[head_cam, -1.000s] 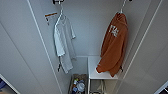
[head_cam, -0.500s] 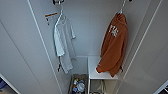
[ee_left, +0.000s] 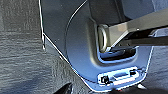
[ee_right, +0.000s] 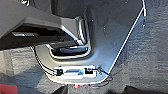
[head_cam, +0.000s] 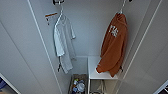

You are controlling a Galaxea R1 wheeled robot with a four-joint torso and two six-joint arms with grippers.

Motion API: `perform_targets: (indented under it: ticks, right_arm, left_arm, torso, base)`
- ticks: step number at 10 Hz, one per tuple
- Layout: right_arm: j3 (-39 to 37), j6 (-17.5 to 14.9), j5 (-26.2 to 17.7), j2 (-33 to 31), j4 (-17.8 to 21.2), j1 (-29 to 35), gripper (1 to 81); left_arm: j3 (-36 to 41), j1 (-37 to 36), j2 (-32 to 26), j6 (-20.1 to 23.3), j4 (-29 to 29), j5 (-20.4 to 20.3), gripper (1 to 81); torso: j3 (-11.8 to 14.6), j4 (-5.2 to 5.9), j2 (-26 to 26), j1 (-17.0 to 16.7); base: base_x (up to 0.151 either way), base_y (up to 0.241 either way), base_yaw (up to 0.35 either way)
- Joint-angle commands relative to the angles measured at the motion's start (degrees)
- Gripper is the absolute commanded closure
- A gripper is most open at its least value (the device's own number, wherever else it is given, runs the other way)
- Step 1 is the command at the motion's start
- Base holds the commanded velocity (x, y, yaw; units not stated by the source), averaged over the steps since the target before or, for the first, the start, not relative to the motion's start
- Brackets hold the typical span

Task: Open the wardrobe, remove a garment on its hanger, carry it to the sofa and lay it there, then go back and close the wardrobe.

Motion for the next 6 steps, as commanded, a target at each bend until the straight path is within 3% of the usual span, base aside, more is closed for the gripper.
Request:
perform_targets:
  ticks: [1,6]
  right_arm:
    - [0.3,-0.2,-3.5,0.4,-1.8,-0.5,1.0]
    - [0.4,-0.2,-3.5,0.6,-1.7,1.0,1.0]
  left_arm:
    - [-0.3,-0.4,0.0,0.3,0.4,3.4,1.0]
    - [-0.3,-0.6,0.8,0.4,0.4,3.3,1.0]
  torso:
    - [0.0,0.00,0.0,0.0]
    - [0.0,0.00,0.0,0.0]
  base:
    - [0.000,0.000,0.000]
    - [0.000,0.000,0.000]
